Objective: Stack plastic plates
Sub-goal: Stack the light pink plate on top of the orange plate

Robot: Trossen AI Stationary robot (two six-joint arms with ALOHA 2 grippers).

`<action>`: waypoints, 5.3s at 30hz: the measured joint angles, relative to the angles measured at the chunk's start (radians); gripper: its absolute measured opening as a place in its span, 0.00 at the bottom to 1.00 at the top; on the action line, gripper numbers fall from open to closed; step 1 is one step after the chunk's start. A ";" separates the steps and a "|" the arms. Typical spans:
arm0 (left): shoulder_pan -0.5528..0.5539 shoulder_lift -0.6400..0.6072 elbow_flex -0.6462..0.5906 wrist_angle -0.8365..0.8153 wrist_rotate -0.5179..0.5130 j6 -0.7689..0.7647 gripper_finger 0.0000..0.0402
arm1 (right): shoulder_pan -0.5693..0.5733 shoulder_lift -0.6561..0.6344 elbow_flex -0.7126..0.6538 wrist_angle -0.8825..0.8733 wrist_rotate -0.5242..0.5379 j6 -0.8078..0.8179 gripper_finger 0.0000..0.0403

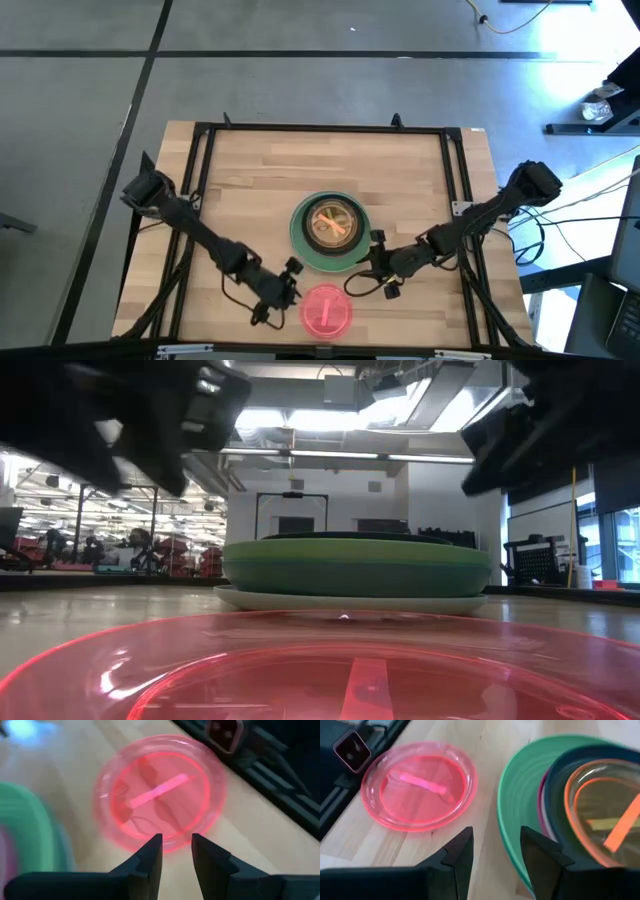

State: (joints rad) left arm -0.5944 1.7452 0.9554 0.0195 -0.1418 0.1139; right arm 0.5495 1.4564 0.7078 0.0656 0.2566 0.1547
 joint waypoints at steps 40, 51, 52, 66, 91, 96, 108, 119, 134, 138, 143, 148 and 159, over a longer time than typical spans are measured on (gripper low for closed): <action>-0.034 0.265 0.000 0.369 -0.075 0.053 0.14 | 0.001 0.133 0.000 0.076 0.035 0.103 0.38; -0.046 0.264 0.000 0.380 -0.133 0.046 0.00 | 0.001 0.132 0.000 0.076 0.050 0.102 0.38; -0.050 0.259 0.000 0.376 -0.141 0.047 0.00 | 0.001 0.132 0.000 0.076 0.050 0.102 0.38; -0.123 0.127 0.000 0.322 -0.226 0.006 0.00 | 0.010 0.107 0.095 -0.038 0.030 0.100 0.38; -0.043 -0.110 0.000 0.275 -0.475 0.258 0.00 | 0.047 -0.022 0.278 -0.512 0.416 0.078 0.38; 0.024 -0.110 0.000 0.274 -0.416 0.207 0.00 | 0.023 -0.022 0.278 -0.516 0.398 0.083 0.38; 0.028 -0.110 0.000 0.043 -0.260 -0.254 0.05 | 0.026 -0.021 0.278 -0.517 0.380 0.091 0.38; 0.004 -0.110 0.000 -0.209 -0.074 -0.826 0.26 | 0.026 -0.015 0.278 -0.511 0.380 0.109 0.38; -0.039 -0.019 0.000 -0.295 -0.104 -1.029 0.25 | 0.026 0.003 0.278 -0.509 0.380 0.107 0.38; -0.025 0.009 0.000 -0.299 -0.102 -1.046 0.25 | 0.026 0.003 0.278 -0.509 0.380 0.107 0.38; -0.010 0.017 0.000 -0.297 -0.101 -1.048 0.25 | 0.026 0.003 0.278 -0.509 0.380 0.107 0.38; -0.009 0.017 0.000 -0.293 -0.058 -1.047 0.25 | 0.026 0.003 0.278 -0.509 0.380 0.107 0.38; -0.012 0.017 0.000 -0.288 -0.050 -1.020 0.25 | 0.026 0.003 0.278 -0.509 0.380 0.106 0.38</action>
State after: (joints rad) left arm -0.6066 1.7623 0.9554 -0.2690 -0.1917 -0.9066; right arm 0.5755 1.4597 0.9855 -0.4438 0.6364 0.2607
